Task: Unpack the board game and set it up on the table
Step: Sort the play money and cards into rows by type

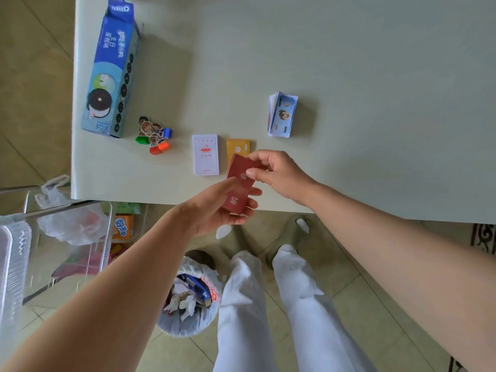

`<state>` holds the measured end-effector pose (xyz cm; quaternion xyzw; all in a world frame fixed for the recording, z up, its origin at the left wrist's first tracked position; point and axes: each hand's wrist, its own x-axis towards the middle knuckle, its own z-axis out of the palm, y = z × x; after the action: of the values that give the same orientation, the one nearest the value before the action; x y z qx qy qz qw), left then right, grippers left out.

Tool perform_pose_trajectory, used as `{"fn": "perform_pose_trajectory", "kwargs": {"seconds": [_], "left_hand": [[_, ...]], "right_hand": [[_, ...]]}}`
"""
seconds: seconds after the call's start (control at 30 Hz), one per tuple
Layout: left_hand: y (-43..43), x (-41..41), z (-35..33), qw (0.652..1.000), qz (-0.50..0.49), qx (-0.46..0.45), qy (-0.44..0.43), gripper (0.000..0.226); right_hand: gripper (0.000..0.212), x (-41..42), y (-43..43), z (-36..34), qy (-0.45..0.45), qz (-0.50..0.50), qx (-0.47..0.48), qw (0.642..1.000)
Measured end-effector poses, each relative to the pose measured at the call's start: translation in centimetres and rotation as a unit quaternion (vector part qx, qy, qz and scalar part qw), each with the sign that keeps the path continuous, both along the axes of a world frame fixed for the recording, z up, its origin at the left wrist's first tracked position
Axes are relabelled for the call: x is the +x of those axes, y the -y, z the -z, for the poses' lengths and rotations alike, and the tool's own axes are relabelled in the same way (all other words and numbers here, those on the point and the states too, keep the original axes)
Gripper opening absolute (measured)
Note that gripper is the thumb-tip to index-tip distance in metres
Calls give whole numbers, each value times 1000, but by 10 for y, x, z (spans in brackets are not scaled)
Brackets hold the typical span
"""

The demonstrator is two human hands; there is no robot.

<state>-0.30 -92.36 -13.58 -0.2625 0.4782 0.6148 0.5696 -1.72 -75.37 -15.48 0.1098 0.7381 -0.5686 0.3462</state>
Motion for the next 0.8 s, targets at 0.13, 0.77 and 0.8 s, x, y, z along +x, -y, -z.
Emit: {"fn": "perform_pose_trajectory", "kwargs": {"seconds": [0.13, 0.77, 0.8], "left_hand": [[-12, 2, 3, 999, -12, -35, -9, 25], [-75, 6, 14, 979, -21, -121, -161, 20], [-76, 6, 15, 972, 2, -135, -192, 14]], "right_hand": [[18, 4, -14, 1, -23, 36, 53, 998], [14, 16, -71, 6, -17, 44, 106, 993], [14, 16, -73, 6, -12, 44, 103, 994]]}}
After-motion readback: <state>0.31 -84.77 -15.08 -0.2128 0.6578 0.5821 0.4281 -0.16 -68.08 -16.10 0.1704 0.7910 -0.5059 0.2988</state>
